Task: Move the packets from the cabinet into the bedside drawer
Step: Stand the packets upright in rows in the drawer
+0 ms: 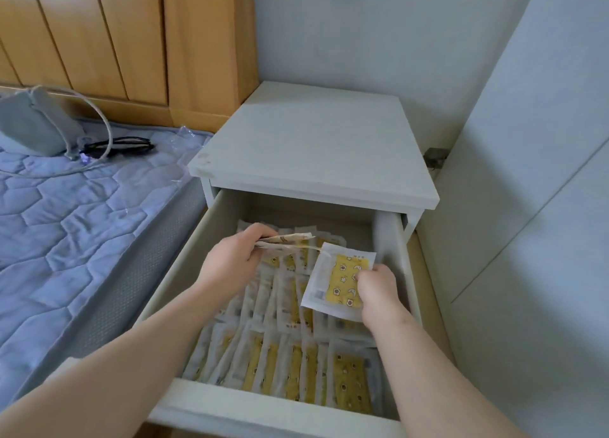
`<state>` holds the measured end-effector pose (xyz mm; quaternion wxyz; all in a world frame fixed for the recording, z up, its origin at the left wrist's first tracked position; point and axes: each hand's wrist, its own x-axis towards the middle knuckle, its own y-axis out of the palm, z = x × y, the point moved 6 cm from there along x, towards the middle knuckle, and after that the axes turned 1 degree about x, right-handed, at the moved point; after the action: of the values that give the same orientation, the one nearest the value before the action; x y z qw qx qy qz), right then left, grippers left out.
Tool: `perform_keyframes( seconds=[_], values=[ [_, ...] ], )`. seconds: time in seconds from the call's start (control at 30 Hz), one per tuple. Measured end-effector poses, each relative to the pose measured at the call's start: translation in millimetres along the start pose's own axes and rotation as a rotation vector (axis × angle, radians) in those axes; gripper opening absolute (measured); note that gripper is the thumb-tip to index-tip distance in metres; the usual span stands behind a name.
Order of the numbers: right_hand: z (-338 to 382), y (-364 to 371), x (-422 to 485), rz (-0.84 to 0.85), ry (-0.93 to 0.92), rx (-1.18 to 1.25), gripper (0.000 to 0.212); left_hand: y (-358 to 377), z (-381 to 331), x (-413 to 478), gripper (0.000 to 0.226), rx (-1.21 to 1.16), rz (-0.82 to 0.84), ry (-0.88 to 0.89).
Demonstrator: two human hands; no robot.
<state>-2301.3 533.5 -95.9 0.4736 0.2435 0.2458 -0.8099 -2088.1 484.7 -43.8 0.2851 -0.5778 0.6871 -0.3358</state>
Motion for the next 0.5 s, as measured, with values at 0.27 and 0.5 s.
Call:
perform_keyframes(
  seconds=[0.27,0.5],
  values=[
    [10.3,18.9,25.1,0.052,-0.248,-0.038,0.021,12.1,1.2,12.0,0.026,0.069,-0.097,0.146],
    [-10.8,17.7,39.9,0.003,-0.283,-0.065,0.032,35.8,0.0,-0.8,0.022,0.301,0.029,0.270]
  ],
)
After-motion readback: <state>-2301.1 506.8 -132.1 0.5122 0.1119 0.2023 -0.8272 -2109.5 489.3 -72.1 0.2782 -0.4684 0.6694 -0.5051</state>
